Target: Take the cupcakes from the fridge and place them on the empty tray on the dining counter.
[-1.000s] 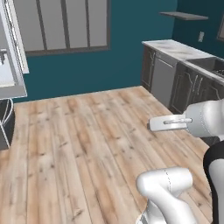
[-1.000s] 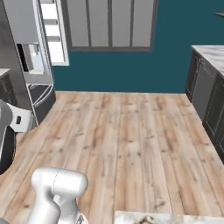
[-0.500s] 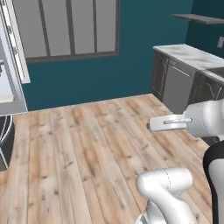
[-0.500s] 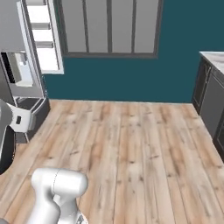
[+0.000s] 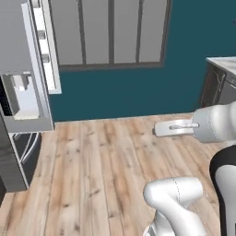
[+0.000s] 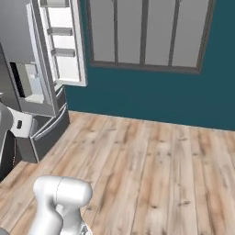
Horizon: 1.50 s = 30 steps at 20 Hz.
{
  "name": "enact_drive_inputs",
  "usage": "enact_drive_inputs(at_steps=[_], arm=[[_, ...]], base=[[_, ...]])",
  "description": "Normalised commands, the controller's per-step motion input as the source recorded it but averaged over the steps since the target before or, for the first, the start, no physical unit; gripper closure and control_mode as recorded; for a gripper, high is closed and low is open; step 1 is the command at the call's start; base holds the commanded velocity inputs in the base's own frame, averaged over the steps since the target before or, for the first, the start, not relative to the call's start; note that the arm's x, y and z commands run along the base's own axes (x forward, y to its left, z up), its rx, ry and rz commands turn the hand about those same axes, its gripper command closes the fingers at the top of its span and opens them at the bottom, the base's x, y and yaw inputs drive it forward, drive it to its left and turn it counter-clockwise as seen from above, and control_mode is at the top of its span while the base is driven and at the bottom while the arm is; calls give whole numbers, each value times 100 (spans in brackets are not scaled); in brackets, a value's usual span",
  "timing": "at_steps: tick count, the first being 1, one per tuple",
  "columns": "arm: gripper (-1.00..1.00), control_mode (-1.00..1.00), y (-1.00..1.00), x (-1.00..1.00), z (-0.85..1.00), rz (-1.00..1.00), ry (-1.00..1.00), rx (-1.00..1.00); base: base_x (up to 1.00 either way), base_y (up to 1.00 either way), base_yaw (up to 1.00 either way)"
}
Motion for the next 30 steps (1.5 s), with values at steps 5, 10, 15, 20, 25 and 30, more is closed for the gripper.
enact_drive_inputs(at_steps=[5,10,15,20,25,30], arm=[[-100,100,0,0,0,0,0,0],[-100,100,0,0,0,0,0,0],[-100,100,0,0,0,0,0,0],[-100,100,0,0,0,0,0,0],[-100,100,0,0,0,0,0,0],[-100,100,0,0,0,0,0,0]], base=[[100,-27,36],[100,-34,39],[100,-54,33],[100,-51,33],[100,-9,42],[98,-23,48]])
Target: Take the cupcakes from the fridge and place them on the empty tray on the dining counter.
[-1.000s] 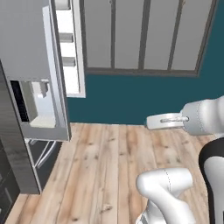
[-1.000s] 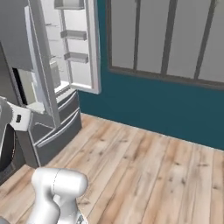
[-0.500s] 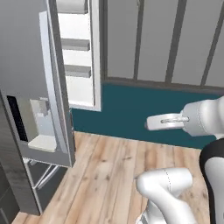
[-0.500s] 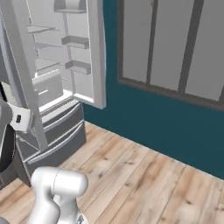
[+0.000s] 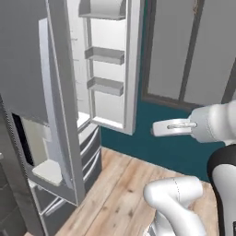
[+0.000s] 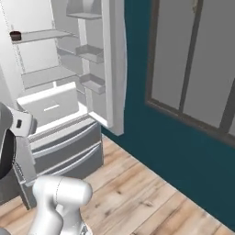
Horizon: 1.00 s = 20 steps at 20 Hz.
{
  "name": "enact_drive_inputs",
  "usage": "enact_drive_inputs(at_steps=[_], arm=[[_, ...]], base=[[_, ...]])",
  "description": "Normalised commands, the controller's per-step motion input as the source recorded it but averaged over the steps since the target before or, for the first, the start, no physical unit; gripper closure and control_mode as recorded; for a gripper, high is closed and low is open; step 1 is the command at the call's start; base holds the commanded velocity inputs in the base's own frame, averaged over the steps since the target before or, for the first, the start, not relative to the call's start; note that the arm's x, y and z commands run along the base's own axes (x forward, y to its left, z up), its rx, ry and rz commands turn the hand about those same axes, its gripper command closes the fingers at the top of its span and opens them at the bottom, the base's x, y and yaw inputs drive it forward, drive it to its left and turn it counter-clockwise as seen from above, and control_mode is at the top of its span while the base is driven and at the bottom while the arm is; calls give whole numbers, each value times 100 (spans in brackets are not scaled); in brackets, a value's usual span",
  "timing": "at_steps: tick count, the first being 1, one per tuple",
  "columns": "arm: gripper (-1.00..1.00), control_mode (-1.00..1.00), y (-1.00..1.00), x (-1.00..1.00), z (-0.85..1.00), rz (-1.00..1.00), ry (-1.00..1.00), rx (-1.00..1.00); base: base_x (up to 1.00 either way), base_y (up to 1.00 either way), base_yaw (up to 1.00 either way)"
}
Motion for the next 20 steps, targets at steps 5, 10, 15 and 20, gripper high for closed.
enact_drive_inputs(at_steps=[5,10,15,20], arm=[[-100,100,0,0,0,0,0,0],[-100,100,0,0,0,0,0,0],[-100,100,0,0,0,0,0,0],[-100,100,0,0,0,0,0,0]], base=[[89,-55,48],[77,-19,31],[40,20,2],[39,43,14]])
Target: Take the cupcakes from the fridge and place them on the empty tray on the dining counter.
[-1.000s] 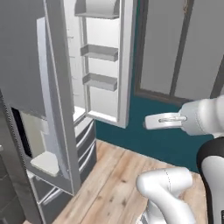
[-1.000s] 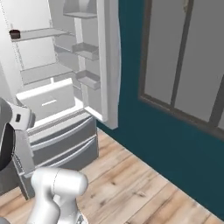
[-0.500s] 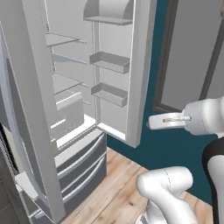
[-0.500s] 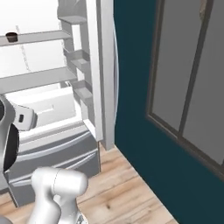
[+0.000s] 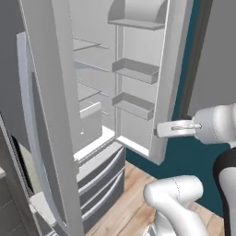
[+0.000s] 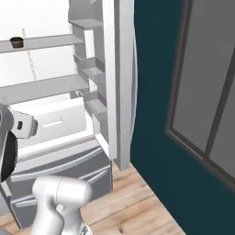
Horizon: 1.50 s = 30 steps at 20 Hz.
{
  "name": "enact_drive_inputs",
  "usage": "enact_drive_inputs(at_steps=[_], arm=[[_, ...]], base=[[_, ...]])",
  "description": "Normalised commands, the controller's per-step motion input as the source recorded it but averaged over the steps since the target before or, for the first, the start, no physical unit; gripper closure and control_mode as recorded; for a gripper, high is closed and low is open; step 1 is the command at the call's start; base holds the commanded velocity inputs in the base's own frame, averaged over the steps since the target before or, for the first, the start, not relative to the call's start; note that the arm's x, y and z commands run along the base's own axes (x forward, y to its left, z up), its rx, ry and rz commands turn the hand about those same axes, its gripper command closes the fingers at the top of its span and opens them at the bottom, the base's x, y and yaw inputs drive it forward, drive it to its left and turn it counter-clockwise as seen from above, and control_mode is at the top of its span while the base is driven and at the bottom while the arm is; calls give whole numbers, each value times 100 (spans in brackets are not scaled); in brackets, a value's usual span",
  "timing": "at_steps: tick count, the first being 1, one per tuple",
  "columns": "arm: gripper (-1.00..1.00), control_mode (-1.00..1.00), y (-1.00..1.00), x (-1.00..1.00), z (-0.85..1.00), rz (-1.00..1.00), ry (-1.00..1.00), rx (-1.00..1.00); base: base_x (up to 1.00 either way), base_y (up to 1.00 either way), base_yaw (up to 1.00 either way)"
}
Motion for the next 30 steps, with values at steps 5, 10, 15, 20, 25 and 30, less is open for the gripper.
enact_drive_inputs(at_steps=[5,10,15,20,25,30], arm=[[-100,100,0,0,0,0,0,0],[-100,100,0,0,0,0,0,0],[-100,100,0,0,0,0,0,0],[-100,100,0,0,0,0,0,0],[-100,100,0,0,0,0,0,0],[-100,100,0,0,0,0,0,0]], base=[[45,3,36],[38,-22,42],[35,-39,36],[51,-20,27],[69,0,21],[60,-13,24]])
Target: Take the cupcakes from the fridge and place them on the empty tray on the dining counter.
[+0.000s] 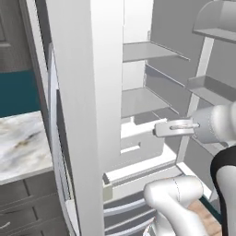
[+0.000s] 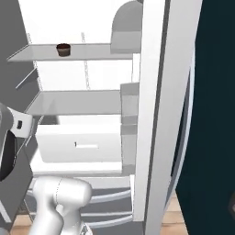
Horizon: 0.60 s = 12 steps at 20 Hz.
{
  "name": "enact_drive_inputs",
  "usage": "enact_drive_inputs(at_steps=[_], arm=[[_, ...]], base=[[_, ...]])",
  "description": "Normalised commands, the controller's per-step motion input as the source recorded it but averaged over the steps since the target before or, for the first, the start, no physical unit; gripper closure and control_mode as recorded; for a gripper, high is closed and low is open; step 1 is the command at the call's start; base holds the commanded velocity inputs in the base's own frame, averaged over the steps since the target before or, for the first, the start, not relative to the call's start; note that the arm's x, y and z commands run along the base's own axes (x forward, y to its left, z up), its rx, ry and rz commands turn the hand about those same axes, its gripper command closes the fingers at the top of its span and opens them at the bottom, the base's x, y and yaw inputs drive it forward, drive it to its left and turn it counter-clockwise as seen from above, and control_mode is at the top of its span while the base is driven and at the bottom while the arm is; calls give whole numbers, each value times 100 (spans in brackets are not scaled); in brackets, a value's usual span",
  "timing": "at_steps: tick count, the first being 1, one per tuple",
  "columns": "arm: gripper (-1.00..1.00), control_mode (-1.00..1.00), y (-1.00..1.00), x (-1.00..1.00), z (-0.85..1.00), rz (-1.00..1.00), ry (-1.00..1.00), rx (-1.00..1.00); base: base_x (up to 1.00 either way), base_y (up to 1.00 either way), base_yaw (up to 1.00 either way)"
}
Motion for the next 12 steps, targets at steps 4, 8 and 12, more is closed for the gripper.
enact_drive_inputs(at_steps=[4,8,12], arm=[[-100,100,0,0,0,0,0,0],[-100,100,0,0,0,0,0,0],[-100,100,0,0,0,0,0,0]], base=[[42,-36,29],[55,-25,31],[82,-3,19]])
